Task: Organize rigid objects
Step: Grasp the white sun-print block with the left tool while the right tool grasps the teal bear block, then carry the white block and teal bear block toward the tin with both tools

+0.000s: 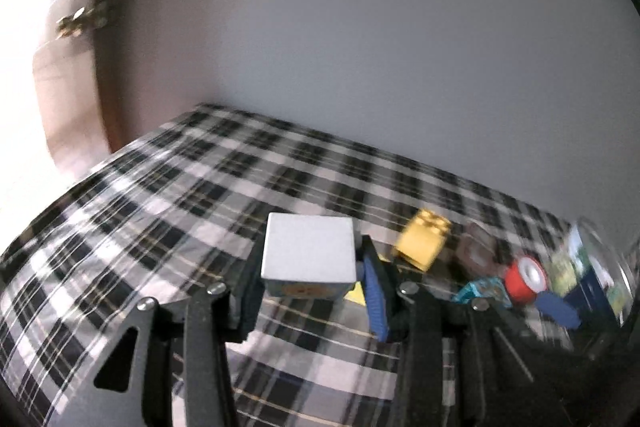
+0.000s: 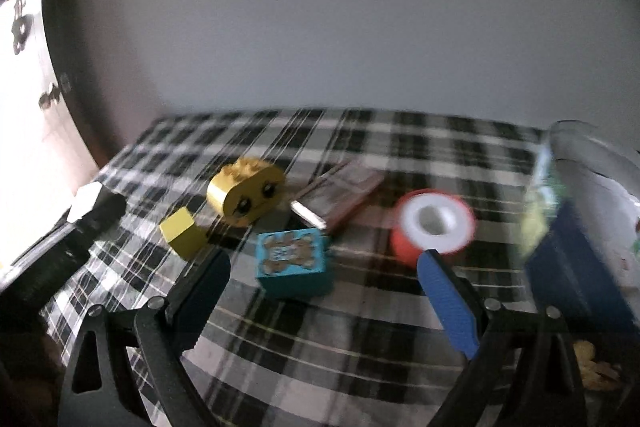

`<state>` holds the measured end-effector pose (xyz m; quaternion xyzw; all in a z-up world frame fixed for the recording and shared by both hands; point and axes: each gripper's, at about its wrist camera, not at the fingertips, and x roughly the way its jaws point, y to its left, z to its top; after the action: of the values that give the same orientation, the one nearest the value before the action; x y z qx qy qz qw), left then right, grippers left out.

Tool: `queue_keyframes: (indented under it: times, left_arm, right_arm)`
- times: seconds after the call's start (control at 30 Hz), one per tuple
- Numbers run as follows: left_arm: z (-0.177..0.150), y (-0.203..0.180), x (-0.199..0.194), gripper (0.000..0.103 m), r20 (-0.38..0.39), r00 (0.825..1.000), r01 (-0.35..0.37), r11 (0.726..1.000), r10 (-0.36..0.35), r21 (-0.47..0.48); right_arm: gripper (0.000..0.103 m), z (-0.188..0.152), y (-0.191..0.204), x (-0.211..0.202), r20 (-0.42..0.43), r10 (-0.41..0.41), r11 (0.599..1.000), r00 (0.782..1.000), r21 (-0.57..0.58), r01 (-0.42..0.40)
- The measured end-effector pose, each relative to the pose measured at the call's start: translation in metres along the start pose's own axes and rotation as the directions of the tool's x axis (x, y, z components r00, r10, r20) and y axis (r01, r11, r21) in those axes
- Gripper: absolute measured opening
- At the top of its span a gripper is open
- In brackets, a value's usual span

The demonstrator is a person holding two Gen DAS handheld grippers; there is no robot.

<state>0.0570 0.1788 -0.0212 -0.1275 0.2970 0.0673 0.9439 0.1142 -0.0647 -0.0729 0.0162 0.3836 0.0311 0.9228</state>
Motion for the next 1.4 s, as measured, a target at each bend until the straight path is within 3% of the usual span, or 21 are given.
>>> queue_keyframes:
  times: [0.1,0.2,0.27,0.33,0.4,0.43,0.53,0.63,0.7,0.83,1.4]
  left_arm:
    - [0.002,0.007,0.003,0.042,-0.008,1.0,-0.018,0.999,0.018,-0.034]
    - [0.0,0.008,0.003,0.042,-0.006,1.0,-0.029,0.999,0.029,-0.037]
    - [-0.001,0.006,0.005,0.042,-0.014,1.0,-0.023,0.999,0.023,-0.032]
    - [-0.002,0.004,0.005,0.042,-0.02,1.0,-0.014,0.999,0.014,-0.031]
    - [-0.003,0.003,0.005,0.042,-0.024,1.0,-0.015,1.0,0.015,-0.027]
    - [-0.003,0.003,0.006,0.042,-0.025,1.0,-0.016,1.0,0.015,-0.026]
    - [-0.003,0.001,0.006,0.042,-0.026,1.0,-0.01,1.0,0.009,-0.021]
    - [-0.004,-0.001,0.006,0.042,-0.022,1.0,-0.005,1.0,0.005,-0.012]
    - [-0.004,-0.003,0.007,0.042,-0.024,1.0,-0.003,1.0,0.003,-0.008]
    - [-0.005,-0.004,0.007,0.042,-0.022,1.0,0.006,1.0,-0.006,-0.012]
    - [-0.009,-0.031,-0.006,0.042,0.067,0.998,0.002,0.997,-0.008,0.079]
  right_arm:
    - [0.095,0.003,0.008,0.014,-0.041,0.002,1.0,0.999,-0.006,-0.002]
    - [0.087,0.005,0.012,0.026,-0.084,0.001,1.0,0.996,-0.01,-0.002]
    - [0.072,0.004,0.012,0.034,-0.126,0.002,1.0,0.992,-0.008,-0.003]
    - [0.068,0.005,0.011,0.039,-0.142,-0.003,1.0,0.99,-0.004,0.003]
    - [0.057,0.004,0.011,0.039,-0.139,-0.005,1.0,0.99,-0.01,0.004]
    - [0.046,0.004,0.011,0.038,-0.138,-0.003,1.0,0.99,-0.013,0.001]
    - [0.045,0.004,0.011,0.037,-0.126,0.037,0.999,0.991,-0.011,-0.039]
    - [0.045,0.004,0.004,0.012,-0.012,0.125,0.992,0.992,-0.004,-0.125]
    - [0.045,0.003,0.005,-0.012,0.087,0.163,0.986,0.983,-0.042,-0.16]
    - [0.045,0.003,0.002,-0.038,0.186,0.223,0.975,0.957,-0.039,-0.219]
    - [0.045,-0.002,-0.009,-0.061,0.287,0.074,0.996,0.955,-0.078,-0.054]
